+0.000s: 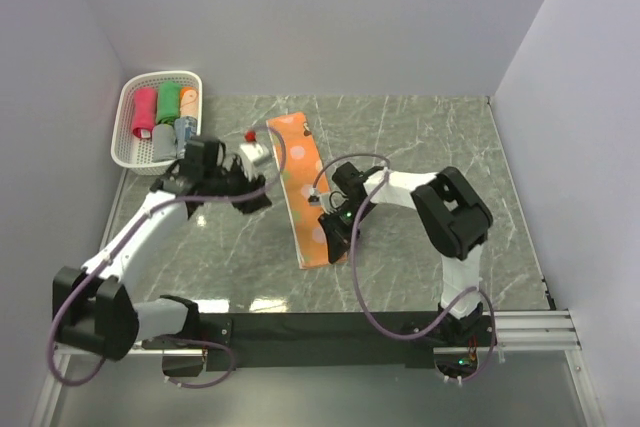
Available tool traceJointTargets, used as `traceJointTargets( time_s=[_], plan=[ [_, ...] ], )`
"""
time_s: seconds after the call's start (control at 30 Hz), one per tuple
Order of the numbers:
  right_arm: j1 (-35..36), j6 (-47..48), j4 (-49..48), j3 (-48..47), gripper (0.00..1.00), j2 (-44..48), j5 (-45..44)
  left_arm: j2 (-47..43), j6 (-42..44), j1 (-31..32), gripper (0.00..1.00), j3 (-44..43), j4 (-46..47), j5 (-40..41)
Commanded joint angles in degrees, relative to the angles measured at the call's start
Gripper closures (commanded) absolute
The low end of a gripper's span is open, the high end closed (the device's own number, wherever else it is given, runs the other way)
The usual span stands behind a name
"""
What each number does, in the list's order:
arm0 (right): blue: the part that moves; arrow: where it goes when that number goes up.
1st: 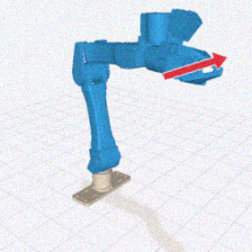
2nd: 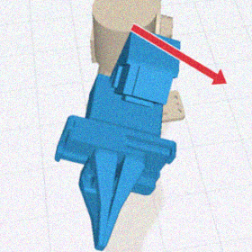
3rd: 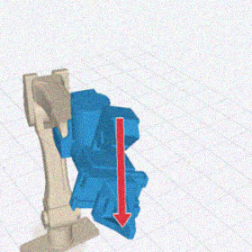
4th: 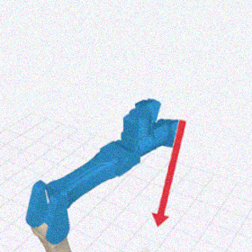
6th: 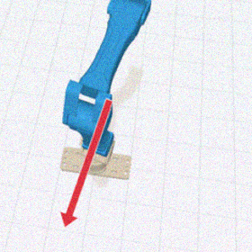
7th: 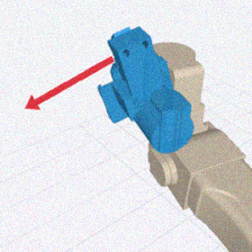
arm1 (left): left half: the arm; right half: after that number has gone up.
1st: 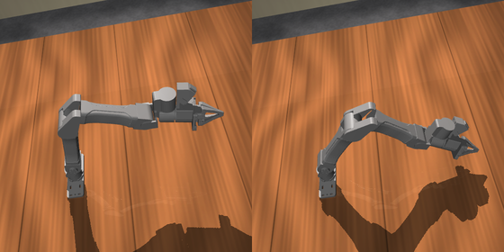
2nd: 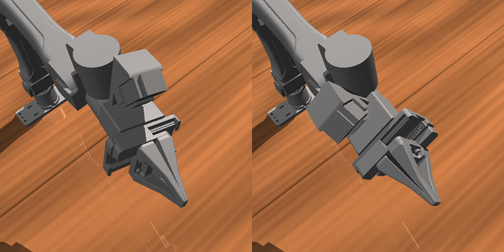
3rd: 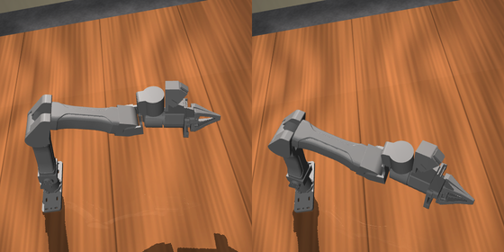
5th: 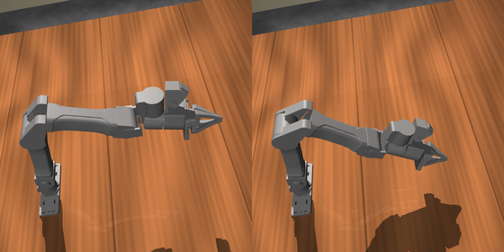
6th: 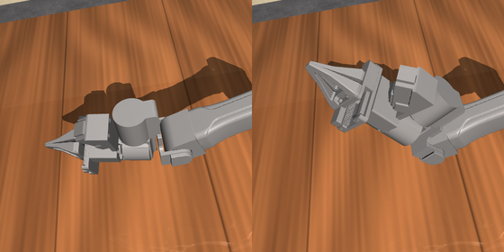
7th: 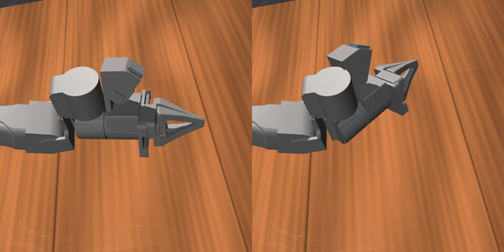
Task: Roll the towels
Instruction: Fold the towel
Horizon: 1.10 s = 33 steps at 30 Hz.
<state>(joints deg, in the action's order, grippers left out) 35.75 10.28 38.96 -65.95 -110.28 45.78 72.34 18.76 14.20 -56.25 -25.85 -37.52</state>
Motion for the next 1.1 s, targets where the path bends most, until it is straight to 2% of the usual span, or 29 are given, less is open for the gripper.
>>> traceJointTargets(
  time_s=[0.0,0.17,0.2,0.37,0.4,0.43,0.5,0.6,0.73,0.9,1.07],
  plan=[
    [0.4,-3.0,-2.0,-2.2,0.81,-5.0,1.0,-7.1,10.1,5.9,0.43,6.7,-4.3,1.5],
    [2.5,-4.3,-1.2,-4.4,0.82,-8.5,6.6,-12.9,9.6,15.1,0.46,14.8,-0.6,5.6],
    [2.8,-4.9,-1.8,-4.4,0.81,-8.4,8.3,-13.4,9.1,19.0,0.47,15.7,0.1,8.3],
    [1.2,-5.6,-0.9,-7.1,0.73,-4.4,14.8,-12.8,9.7,29.1,0.52,19.0,2.5,14.5],
    [0.6,-5.8,-0.9,-7.1,0.72,-3.2,14.9,-12.2,9.7,32.5,0.52,19.2,4.1,16.1],
    [-1.1,-5.7,-0.6,-7.1,0.68,-2.1,14.8,-11.6,9.6,34.1,0.54,19.4,4.8,19.7],
    [-3.0,-4.9,0.1,-7.2,0.64,0.8,13.4,-8.8,9.6,37.3,0.55,19.0,5.4,21.5],
    [-8.1,-5.4,1.1,-8.3,0.57,2.7,12.6,-3.9,8.3,39.5,0.56,17.8,6.7,23.5],
    [-14.0,-2.8,4.2,-10.8,0.56,2.4,9.4,1.7,8.5,41.3,0.54,17.0,10.2,26.2],
    [-16.9,-1.8,4.6,-10.1,0.57,2.7,8.1,8.4,8.5,42.8,0.53,14.7,13.6,30.1],
    [-18.3,-0.9,5.1,-8.5,0.58,3.3,7.0,13.4,9.9,42.8,0.55,14.4,12.8,28.6]
  ],
)
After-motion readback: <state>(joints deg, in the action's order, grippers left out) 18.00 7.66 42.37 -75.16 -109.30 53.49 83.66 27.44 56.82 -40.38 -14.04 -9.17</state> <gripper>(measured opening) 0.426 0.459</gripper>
